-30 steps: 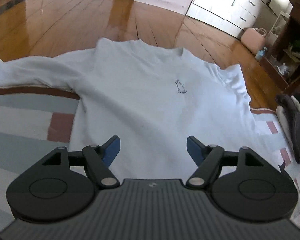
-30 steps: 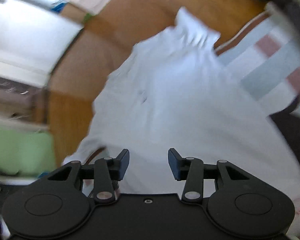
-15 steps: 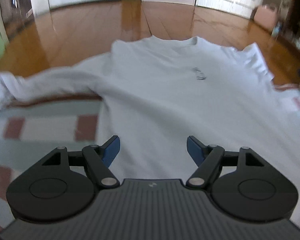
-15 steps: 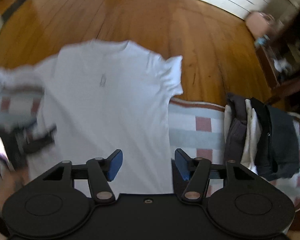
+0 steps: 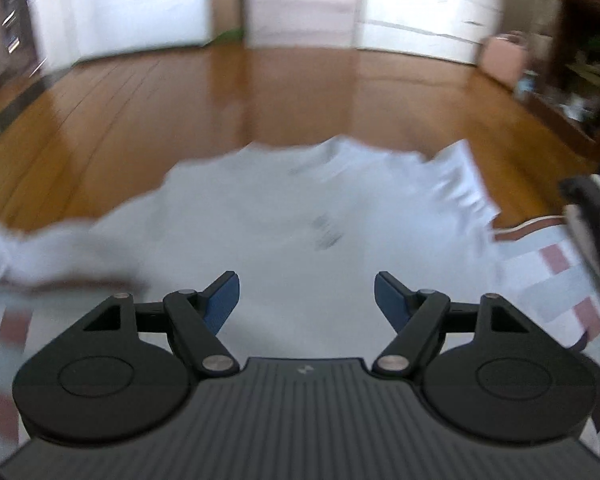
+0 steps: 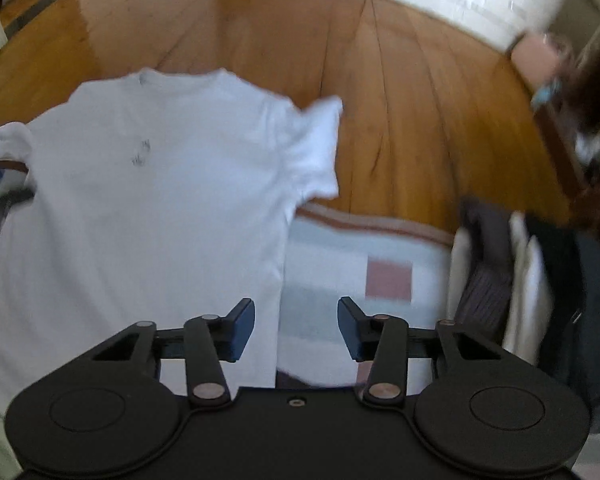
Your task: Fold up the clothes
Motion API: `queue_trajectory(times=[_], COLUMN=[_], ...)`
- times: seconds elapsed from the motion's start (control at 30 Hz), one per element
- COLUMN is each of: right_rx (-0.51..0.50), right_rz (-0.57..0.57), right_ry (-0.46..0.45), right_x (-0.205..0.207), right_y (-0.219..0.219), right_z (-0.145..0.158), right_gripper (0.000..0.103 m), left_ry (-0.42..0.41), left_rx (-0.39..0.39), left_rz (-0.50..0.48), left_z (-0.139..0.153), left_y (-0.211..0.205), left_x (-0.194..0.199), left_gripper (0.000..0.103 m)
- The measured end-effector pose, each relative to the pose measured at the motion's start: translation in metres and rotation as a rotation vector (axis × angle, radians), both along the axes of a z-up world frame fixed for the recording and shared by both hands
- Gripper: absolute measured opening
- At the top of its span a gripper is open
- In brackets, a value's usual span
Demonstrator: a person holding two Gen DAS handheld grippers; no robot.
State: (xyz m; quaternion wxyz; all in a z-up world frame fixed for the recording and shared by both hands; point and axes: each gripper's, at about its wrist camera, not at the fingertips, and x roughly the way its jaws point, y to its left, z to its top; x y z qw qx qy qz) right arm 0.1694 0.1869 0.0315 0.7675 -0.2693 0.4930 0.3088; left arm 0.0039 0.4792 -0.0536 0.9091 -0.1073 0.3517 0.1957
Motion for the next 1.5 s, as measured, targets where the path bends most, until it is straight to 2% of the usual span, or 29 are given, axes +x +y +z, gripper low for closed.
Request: queue_trajectory(times=[0.07, 0.13, 0.17, 0.23, 0.27, 0.3, 0.4, 0.5, 0.63, 0.7, 0.73, 0.8, 0.9, 0.97, 1.03, 1.07, 1.13, 1.17, 1.23, 1.37, 1.43, 1.47, 1.5], right_rx=[0.020, 0.027, 0.033, 0.045, 0.050, 0.059, 0.089, 0.148, 0.292, 0.392, 0.442, 0.470, 0.448, 0.433, 0.430, 0.429, 0.465, 0.475, 0.435, 0.357, 0.435, 0.476, 0.517], right_rz=[-0.028, -0.109, -0.146, -0.204, -0.225, -0.244, -0.297, -0.295, -0.201, -0.227, -0.246, -0.292, -0.326, -0.349, -0.332, -0.322, -0.286, -0.266, -0.243, -0.214, -0.195, -0.185, -0.176], right_ry=[0.045, 0.106, 0.129, 0.166, 0.179, 0.190, 0.221, 0.232, 0.210, 0.182, 0.185, 0.216, 0.189, 0.170, 0.112, 0.082, 0.073, 0.070, 0.030, -0.004, 0.035, 0.056, 0.077], right_x=[0.008, 0.017, 0.020, 0.025, 0.026, 0.030, 0.046, 0.068, 0.094, 0.099, 0.102, 0.116, 0.138, 0.153, 0.160, 0.163, 0.169, 0.171, 0.177, 0.191, 0.173, 0.163, 0.154], right_y=[-0.026, -0.053, -0.066, -0.090, -0.100, -0.104, -0.110, -0.086, -0.034, -0.019, -0.013, 0.003, 0.026, 0.042, 0.054, 0.060, 0.073, 0.080, 0.095, 0.118, 0.126, 0.130, 0.133], right_z=[-0.015, -0.030, -0.036, -0.047, -0.052, -0.057, -0.072, -0.081, -0.090, -0.101, -0.110, -0.133, -0.149, -0.160, -0.155, -0.152, -0.148, -0.146, -0.150, -0.167, -0.161, -0.157, -0.154], right_gripper=[0.050, 0.050, 0.050, 0.050, 0.050, 0.050, 0.050, 0.050, 0.055, 0.068, 0.069, 0.069, 0.069, 0.069, 0.069, 0.069, 0.069, 0.069, 0.070, 0.074, 0.074, 0.061, 0.003], left_ry=[-0.044, -0.061, -0.058, -0.002, 0.020, 0.036, -0.015, -0.049, 0.007, 0.014, 0.013, 0.013, -0.016, -0.041, -0.049, -0.055, -0.081, -0.082, -0.066, -0.071, -0.058, -0.050, -0.047], left_rx=[-0.023, -0.052, -0.057, -0.053, -0.058, -0.066, -0.084, -0.097, -0.110, -0.141, -0.156, -0.147, -0.145, -0.193, -0.228, -0.220, -0.157, -0.129, -0.123, -0.245, -0.253, -0.239, -0.232], left_rz=[-0.007, -0.042, -0.065, -0.072, -0.064, -0.051, -0.045, -0.057, -0.048, -0.041, -0.043, -0.037, -0.018, -0.007, 0.005, 0.028, 0.103, 0.109, 0.117, 0.157, 0.158, 0.154, 0.153], left_z=[-0.013, -0.041, -0.060, -0.093, -0.101, -0.106, -0.102, -0.102, -0.120, -0.128, -0.131, -0.132, -0.126, -0.126, -0.128, -0.127, -0.121, -0.119, -0.120, -0.128, -0.130, -0.130, -0.130], left_y=[0.000, 0.006, 0.011, 0.022, 0.028, 0.035, 0.046, 0.043, 0.045, 0.050, 0.052, 0.056, 0.066, 0.075, 0.081, 0.083, 0.084, 0.085, 0.091, 0.111, 0.114, 0.114, 0.115], left_x=[0.005, 0.004, 0.004, 0.011, 0.015, 0.020, 0.025, 0.022, 0.022, 0.018, 0.016, 0.015, 0.012, 0.011, 0.012, 0.012, 0.012, 0.013, 0.017, 0.018, 0.020, 0.022, 0.024], left_gripper=[0.075, 0.075, 0.075, 0.073, 0.072, 0.072, 0.072, 0.073, 0.072, 0.072, 0.073, 0.072, 0.073, 0.073, 0.072, 0.072, 0.072, 0.072, 0.072, 0.071, 0.062, 0.062, 0.062])
